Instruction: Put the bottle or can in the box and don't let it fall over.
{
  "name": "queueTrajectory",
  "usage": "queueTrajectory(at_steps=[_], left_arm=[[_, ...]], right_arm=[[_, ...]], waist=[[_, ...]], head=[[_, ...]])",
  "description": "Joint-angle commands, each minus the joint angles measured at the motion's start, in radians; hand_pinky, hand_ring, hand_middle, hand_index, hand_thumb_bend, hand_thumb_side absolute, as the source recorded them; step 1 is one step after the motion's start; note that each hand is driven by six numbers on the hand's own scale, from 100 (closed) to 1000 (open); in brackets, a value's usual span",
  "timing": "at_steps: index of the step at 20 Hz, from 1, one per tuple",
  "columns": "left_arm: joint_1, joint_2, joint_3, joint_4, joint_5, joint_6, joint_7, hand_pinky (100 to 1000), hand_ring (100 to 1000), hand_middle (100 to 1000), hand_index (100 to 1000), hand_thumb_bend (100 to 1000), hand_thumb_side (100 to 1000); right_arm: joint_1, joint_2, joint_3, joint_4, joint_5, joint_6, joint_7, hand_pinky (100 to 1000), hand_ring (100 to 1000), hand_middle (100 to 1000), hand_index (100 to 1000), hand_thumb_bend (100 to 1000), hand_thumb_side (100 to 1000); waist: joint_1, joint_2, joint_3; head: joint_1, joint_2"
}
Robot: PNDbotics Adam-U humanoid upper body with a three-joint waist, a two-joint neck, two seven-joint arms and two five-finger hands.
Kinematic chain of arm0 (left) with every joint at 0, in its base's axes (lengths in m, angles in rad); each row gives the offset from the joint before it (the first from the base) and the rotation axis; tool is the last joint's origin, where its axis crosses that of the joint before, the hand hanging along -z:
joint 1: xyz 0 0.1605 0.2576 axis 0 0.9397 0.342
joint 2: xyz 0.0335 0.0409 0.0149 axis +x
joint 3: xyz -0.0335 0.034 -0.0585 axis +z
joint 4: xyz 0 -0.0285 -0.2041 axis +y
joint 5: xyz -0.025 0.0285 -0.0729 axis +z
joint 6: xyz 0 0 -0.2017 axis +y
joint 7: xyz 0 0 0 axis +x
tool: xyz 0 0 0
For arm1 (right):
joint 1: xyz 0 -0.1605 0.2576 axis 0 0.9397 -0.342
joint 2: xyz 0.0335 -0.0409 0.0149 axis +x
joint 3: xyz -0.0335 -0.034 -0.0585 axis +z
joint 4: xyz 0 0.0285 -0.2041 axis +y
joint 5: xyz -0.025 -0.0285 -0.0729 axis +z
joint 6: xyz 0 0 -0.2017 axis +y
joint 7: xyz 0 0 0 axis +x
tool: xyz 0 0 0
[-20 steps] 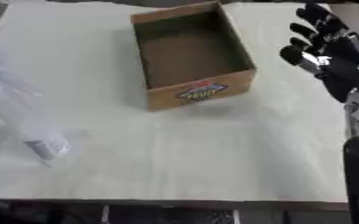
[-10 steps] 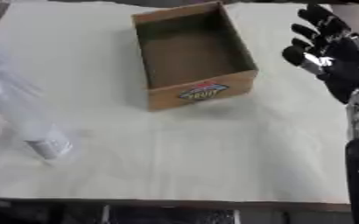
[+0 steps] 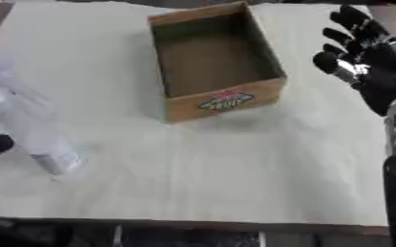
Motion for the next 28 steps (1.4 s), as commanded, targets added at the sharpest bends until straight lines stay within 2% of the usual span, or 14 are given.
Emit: queueTrajectory(at_steps=[1, 6, 15, 22, 28], left_arm=[[-0.010, 0.018, -0.006, -0.003, -0.019, -0.005, -0.026, 1000, 1000, 1000, 943, 765, 246], [-0.008, 0.017, -0.028, 0.009, -0.061, -0.032, -0.056, 1000, 1000, 1000, 927, 776, 233], [-0.008, 0.009, -0.062, 0.063, -0.112, -0.122, 0.005, 1000, 1000, 999, 909, 785, 216], [-0.028, 0.001, -0.084, 0.101, -0.101, -0.142, 0.029, 1000, 1000, 981, 900, 786, 201], [-0.048, -0.011, -0.099, 0.130, -0.077, -0.137, 0.039, 1000, 1000, 968, 891, 784, 196]], right_arm=[[-0.011, -0.020, -0.003, -0.013, 0.000, 0.002, 0.001, 1000, 1000, 1000, 985, 649, 171], [-0.012, -0.019, -0.002, -0.011, 0.004, 0.005, 0.006, 1000, 1000, 1000, 984, 642, 172], [-0.014, -0.018, -0.002, -0.012, 0.005, 0.007, 0.011, 1000, 1000, 1000, 983, 632, 174], [-0.014, -0.019, 0.000, -0.010, 0.010, 0.007, 0.020, 1000, 1000, 1000, 984, 619, 181], [-0.015, -0.018, 0.001, -0.009, 0.011, 0.007, 0.023, 1000, 1000, 1000, 983, 612, 182]], waist=[[0.001, -0.017, -0.001], [0.000, -0.016, -0.002], [0.000, -0.015, -0.004], [-0.001, -0.015, -0.006], [-0.001, -0.014, -0.009]], head=[[0.007, -0.007], [0.012, -0.008], [0.015, -0.012], [0.018, -0.014], [0.021, -0.015]])
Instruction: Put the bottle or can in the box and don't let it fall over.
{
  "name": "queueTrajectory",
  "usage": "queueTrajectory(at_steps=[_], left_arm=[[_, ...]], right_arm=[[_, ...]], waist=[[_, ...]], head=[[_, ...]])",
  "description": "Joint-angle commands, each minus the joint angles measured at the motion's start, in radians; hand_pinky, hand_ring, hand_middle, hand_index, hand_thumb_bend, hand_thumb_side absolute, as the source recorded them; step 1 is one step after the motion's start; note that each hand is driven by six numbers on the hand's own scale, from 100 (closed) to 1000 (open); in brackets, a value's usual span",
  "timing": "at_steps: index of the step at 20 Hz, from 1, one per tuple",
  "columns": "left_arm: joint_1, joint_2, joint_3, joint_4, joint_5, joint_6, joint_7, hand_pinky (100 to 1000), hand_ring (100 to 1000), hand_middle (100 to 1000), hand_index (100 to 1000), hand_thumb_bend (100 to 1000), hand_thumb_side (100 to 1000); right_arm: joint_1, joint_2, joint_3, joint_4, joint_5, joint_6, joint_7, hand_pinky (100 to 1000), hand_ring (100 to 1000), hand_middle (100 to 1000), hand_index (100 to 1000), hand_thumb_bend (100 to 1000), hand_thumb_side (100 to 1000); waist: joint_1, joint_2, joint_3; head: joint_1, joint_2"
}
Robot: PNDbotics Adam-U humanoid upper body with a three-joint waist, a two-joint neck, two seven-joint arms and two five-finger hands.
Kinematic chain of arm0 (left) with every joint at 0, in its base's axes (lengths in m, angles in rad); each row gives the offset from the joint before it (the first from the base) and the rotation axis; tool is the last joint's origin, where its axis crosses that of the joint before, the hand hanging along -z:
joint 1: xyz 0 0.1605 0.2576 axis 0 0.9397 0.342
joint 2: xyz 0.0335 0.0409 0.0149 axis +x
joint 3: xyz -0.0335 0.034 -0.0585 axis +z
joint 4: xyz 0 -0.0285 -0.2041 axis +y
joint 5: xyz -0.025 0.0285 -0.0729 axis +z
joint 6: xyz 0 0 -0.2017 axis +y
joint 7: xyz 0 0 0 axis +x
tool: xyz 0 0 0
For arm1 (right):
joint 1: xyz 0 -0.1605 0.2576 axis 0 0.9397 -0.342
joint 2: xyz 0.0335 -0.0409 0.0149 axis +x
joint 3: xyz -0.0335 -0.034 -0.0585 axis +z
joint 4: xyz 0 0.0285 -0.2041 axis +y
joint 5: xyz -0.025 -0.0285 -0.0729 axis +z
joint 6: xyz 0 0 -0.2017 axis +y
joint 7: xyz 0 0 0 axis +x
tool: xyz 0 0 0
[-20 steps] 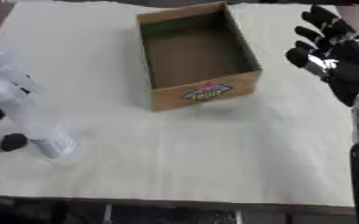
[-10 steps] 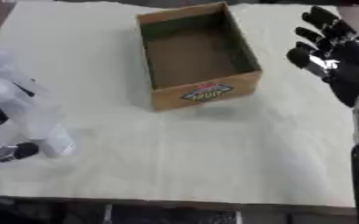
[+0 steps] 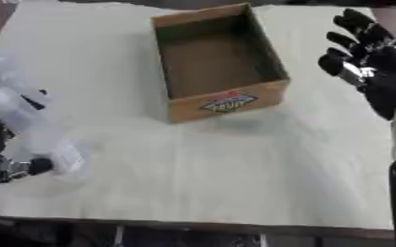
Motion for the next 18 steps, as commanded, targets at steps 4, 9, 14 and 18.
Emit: queueTrajectory(at_steps=[4, 9, 14, 18], left_arm=[[-0.024, -0.003, -0.010, 0.021, 0.065, 0.012, 0.007, 1000, 1000, 959, 883, 785, 190], [-0.029, -0.008, -0.015, 0.030, 0.110, 0.027, 0.001, 1000, 1000, 950, 875, 795, 158], [-0.034, -0.015, -0.022, 0.043, 0.147, 0.045, -0.001, 1000, 1000, 926, 862, 787, 113], [-0.037, -0.019, -0.028, 0.050, 0.177, 0.060, -0.002, 1000, 1000, 894, 839, 767, 100]], right_arm=[[-0.014, -0.018, 0.001, -0.009, 0.009, -0.001, 0.007, 1000, 1000, 1000, 979, 596, 183], [-0.015, -0.017, 0.001, -0.009, 0.013, 0.001, 0.011, 1000, 1000, 1000, 979, 586, 186], [-0.015, -0.017, 0.001, -0.008, 0.017, 0.004, 0.013, 1000, 1000, 1000, 976, 571, 188], [-0.015, -0.016, 0.000, -0.008, 0.018, 0.006, 0.013, 1000, 1000, 1000, 975, 566, 189]], waist=[[0.000, -0.014, -0.003], [0.000, -0.013, -0.004], [0.000, -0.013, -0.005], [0.000, -0.013, -0.006]], head=[[0.006, -0.007], [0.008, -0.007], [0.010, -0.007], [0.012, -0.008]])
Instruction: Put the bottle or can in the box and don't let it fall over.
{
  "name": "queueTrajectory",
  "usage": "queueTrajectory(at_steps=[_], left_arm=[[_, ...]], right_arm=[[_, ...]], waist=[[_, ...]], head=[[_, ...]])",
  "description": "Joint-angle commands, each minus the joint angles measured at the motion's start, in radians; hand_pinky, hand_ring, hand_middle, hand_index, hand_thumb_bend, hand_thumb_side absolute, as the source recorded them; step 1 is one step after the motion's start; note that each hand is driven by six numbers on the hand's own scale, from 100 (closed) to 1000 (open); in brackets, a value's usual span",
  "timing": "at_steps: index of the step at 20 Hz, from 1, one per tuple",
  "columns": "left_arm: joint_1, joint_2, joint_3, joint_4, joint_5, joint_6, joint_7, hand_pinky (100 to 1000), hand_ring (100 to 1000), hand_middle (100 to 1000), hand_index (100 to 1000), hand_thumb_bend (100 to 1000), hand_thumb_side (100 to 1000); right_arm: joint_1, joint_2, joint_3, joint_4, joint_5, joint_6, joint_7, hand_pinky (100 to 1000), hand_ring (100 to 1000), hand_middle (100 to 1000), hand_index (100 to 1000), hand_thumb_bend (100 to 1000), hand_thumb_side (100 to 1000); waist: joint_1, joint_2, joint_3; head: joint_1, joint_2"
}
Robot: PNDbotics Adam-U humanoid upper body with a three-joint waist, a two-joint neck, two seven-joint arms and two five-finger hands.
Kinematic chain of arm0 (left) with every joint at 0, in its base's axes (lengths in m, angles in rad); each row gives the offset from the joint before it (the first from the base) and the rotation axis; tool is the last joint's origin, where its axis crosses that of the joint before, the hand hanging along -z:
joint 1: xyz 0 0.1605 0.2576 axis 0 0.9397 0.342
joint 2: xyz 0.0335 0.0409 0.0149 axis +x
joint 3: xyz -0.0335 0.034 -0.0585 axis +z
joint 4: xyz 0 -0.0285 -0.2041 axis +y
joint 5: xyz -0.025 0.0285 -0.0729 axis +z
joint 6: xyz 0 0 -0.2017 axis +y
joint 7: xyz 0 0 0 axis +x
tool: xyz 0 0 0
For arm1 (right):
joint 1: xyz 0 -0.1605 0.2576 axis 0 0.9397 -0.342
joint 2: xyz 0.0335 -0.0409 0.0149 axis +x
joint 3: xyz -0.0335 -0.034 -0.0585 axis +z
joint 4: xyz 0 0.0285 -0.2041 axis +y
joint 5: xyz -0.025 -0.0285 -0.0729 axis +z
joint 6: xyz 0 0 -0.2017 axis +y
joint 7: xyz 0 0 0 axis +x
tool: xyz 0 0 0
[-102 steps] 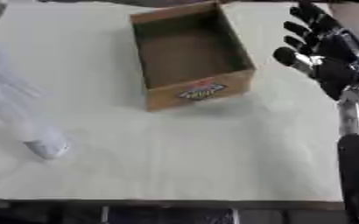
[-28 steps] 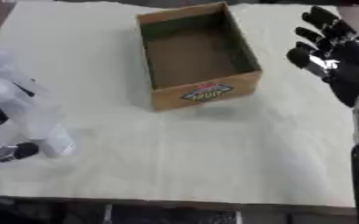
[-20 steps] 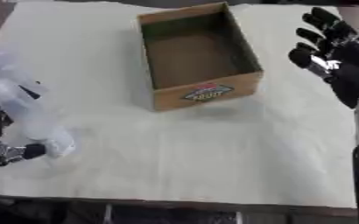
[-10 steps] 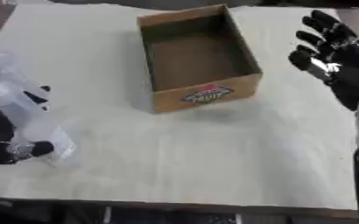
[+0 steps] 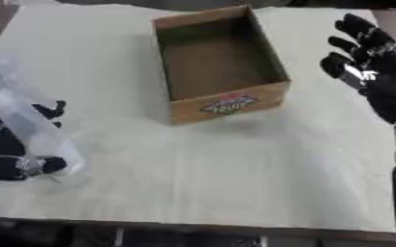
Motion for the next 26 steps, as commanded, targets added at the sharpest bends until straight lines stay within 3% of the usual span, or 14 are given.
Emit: queueTrajectory(at_steps=[1, 6, 14, 18, 19, 20, 21, 23, 24, 25, 26], left_arm=[[-0.012, 0.007, -0.002, -0.006, 0.023, 0.012, -0.001, 1000, 1000, 885, 830, 760, 100], [-0.015, 0.001, -0.004, -0.002, 0.039, 0.029, 0.000, 1000, 988, 817, 782, 729, 100], [-0.018, -0.006, -0.009, 0.007, 0.050, 0.043, 0.015, 1000, 886, 700, 667, 623, 100], [-0.019, -0.008, -0.012, 0.011, 0.055, 0.053, 0.012, 1000, 792, 631, 598, 598, 100], [-0.019, -0.008, -0.012, 0.012, 0.057, 0.055, 0.011, 1000, 751, 603, 565, 559, 100], [-0.020, -0.009, -0.013, 0.013, 0.058, 0.057, 0.011, 1000, 734, 590, 549, 461, 100], [-0.020, -0.009, -0.013, 0.014, 0.058, 0.059, 0.011, 995, 709, 571, 526, 267, 100], [-0.022, -0.009, -0.013, 0.016, 0.056, 0.064, 0.016, 983, 639, 521, 466, 100, 100], [-0.023, -0.010, -0.014, 0.017, 0.054, 0.067, 0.020, 981, 624, 510, 452, 100, 145], [-0.024, -0.010, -0.014, 0.018, 0.053, 0.070, 0.025, 972, 583, 466, 401, 100, 422], [-0.025, -0.010, -0.014, 0.019, 0.050, 0.073, 0.032, 969, 572, 453, 386, 100, 501]], right_arm=[[-0.015, -0.016, -0.001, -0.014, 0.004, -0.001, 0.002, 1000, 1000, 1000, 975, 564, 189], [-0.016, -0.016, -0.002, -0.014, 0.006, 0.001, 0.003, 1000, 1000, 1000, 973, 558, 190], [-0.016, -0.015, -0.003, -0.014, 0.010, 0.005, 0.003, 1000, 1000, 1000, 969, 537, 196], [-0.016, -0.014, -0.004, -0.015, 0.012, 0.006, 0.001, 1000, 1000, 1000, 967, 530, 198], [-0.016, -0.014, -0.004, -0.015, 0.012, 0.006, 0.000, 1000, 1000, 1000, 966, 526, 199], [-0.016, -0.014, -0.004, -0.015, 0.012, 0.006, 0.000, 1000, 1000, 1000, 965, 525, 199], [-0.016, -0.014, -0.004, -0.016, 0.013, 0.006, 0.000, 1000, 1000, 1000, 964, 521, 199], [-0.016, -0.013, -0.004, -0.016, 0.014, 0.006, -0.001, 1000, 1000, 1000, 963, 511, 202], [-0.017, -0.013, -0.004, -0.016, 0.014, 0.006, -0.002, 1000, 1000, 1000, 963, 509, 202], [-0.017, -0.013, -0.004, -0.017, 0.014, 0.006, -0.002, 1000, 1000, 1000, 961, 502, 204], [-0.017, -0.013, -0.004, -0.017, 0.014, 0.007, -0.003, 1000, 1000, 1000, 961, 500, 204]], waist=[[0.000, -0.013, -0.001], [0.000, -0.013, -0.002], [0.000, -0.012, -0.003], [0.000, -0.013, -0.003], [0.000, -0.013, -0.003], [0.000, -0.013, -0.003], [0.000, -0.013, -0.002], [0.000, -0.013, -0.002], [0.000, -0.013, -0.002], [0.000, -0.013, -0.001], [0.000, -0.013, -0.001]], head=[[0.004, -0.007], [0.006, -0.009], [0.010, -0.009], [0.011, -0.009], [0.011, -0.010], [0.011, -0.010], [0.011, -0.010], [0.011, -0.011], [0.012, -0.011], [0.012, -0.011], [0.012, -0.011]])
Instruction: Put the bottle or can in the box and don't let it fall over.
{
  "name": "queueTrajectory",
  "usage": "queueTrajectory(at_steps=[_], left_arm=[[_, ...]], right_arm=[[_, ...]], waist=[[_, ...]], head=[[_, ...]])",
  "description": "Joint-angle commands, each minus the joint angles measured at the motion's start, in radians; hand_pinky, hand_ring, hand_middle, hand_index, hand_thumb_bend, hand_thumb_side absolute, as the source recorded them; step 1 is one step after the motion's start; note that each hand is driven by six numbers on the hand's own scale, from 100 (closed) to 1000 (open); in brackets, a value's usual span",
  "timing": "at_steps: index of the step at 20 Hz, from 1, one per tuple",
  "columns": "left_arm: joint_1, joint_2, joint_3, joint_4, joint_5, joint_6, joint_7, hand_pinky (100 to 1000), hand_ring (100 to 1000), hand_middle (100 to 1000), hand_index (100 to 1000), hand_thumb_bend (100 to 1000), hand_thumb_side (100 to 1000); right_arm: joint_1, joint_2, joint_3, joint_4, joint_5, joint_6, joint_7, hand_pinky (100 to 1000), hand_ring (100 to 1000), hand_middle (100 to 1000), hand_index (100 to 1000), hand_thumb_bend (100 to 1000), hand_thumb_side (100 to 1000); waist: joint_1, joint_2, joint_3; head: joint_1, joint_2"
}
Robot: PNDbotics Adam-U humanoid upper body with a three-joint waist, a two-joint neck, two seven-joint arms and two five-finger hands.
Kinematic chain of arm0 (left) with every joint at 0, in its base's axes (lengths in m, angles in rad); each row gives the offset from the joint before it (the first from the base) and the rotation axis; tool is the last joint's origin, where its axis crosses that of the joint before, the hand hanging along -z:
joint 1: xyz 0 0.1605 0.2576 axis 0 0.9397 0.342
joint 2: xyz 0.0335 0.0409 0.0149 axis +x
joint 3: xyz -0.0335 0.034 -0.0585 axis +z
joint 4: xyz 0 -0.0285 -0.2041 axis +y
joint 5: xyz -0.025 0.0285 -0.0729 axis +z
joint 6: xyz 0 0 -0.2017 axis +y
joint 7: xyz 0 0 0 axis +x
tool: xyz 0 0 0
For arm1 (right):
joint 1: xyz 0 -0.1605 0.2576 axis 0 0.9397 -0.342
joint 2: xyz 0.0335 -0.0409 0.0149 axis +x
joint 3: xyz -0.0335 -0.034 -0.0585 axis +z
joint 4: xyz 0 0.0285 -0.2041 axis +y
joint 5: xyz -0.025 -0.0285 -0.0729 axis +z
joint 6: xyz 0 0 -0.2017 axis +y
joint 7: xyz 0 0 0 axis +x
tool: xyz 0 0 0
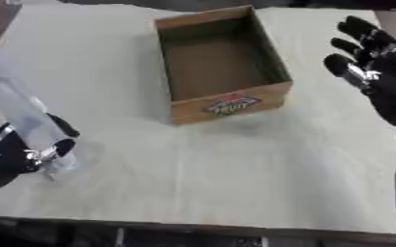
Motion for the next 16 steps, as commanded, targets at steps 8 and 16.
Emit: queueTrajectory(at_steps=[8, 16], left_arm=[[-0.013, 0.007, 0.000, -0.013, -0.014, 0.010, 0.036, 885, 407, 213, 167, 100, 589], [-0.021, 0.011, 0.012, -0.040, -0.075, -0.030, 0.042, 839, 427, 187, 139, 100, 638]], right_arm=[[-0.015, -0.013, -0.003, -0.018, 0.013, 0.000, -0.003, 1000, 1000, 1000, 954, 473, 214], [-0.015, -0.013, -0.002, -0.018, 0.013, -0.001, -0.001, 1000, 1000, 1000, 950, 452, 226]], waist=[[0.000, -0.014, 0.003], [0.000, -0.014, 0.004]], head=[[0.003, -0.010], [0.003, -0.012]])
